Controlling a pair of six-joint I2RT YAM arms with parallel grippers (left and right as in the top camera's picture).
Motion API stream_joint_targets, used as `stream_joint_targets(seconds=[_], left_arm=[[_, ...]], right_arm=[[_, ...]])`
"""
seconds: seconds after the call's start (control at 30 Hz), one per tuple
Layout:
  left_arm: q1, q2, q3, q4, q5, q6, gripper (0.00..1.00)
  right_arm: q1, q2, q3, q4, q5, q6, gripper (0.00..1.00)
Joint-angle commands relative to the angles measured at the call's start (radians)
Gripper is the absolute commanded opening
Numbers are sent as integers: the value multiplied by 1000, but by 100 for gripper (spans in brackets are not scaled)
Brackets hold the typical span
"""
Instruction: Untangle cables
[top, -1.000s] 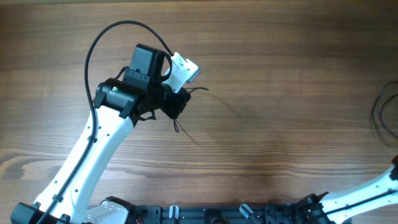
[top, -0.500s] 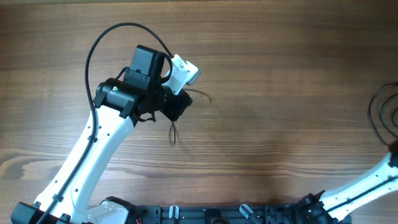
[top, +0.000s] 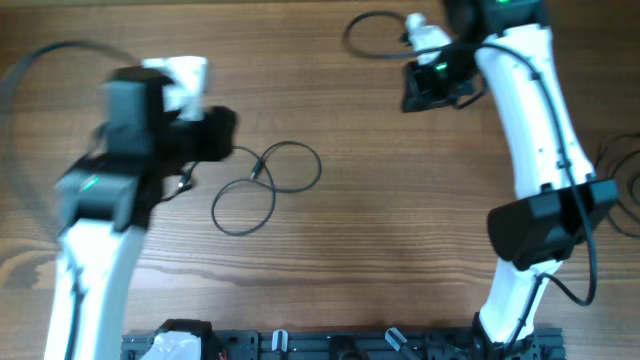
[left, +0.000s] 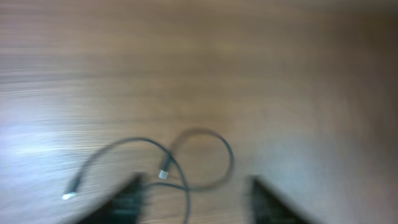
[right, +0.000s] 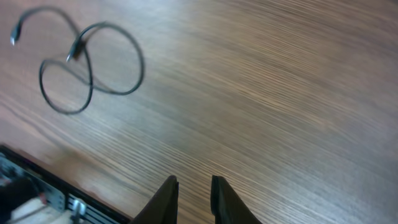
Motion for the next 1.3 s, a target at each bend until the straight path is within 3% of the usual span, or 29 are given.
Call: stream_joint_targets(seconds=[0.0,0.1,0.13,0.17,0.23,0.27,0.37,0.47,0.53,0.67,0.9,0.93,0.97,1.1,1.2,1.23,1.27], left_arm=[[215,-135,25,-48,-30,-108,84],[411,-202,25,-132,-30,-144,84],[444,-208,25,-152,-30,-160,84],[452,-208,25,-163,-30,-160,84],[454,-206,25,-180,-30,-160,84],[454,-206,25,-190,-30,-159,84],[454,-206,25,-226,-30,-159,87],[454,-206,25,-222,-29,-159,89],[454,-206,25,-222,-30,-158,89],[454,-206,25,-221,2,-158,100],[454,-170,25,-195,15,-155,100],[454,-158,25,-196,15,-156,100],[454,-145,25,-196,15,-156,100],[454,-125,25,-196,15,-156,100],[454,-126,25,-197,15,-156,99],[454,-126,25,-197,15,-156,99],[454,-126,25,-197,15,-156,99]], right_arm=[[175,-24,-1,0,122,14,22],[384,-24,-1,44,207,13,23],[470,-20,-7,107,209,-21,30],[506,-20,-21,138,208,-50,41],[554,-20,-69,203,209,-98,94],[573,-20,-137,289,209,-144,100],[587,-20,-349,558,144,-135,100],[587,-20,-451,792,-15,-11,100],[587,-19,-500,895,-15,-11,100],[586,5,-563,920,-14,-16,100],[586,53,-660,1007,-2,-96,99],[586,69,-660,1010,-3,-98,97],[586,92,-660,1018,-4,-100,85],[585,153,-660,1025,1,-119,90],[584,202,-660,1028,0,-117,88],[584,211,-660,1028,0,-118,79],[584,222,-660,1035,1,-118,64]])
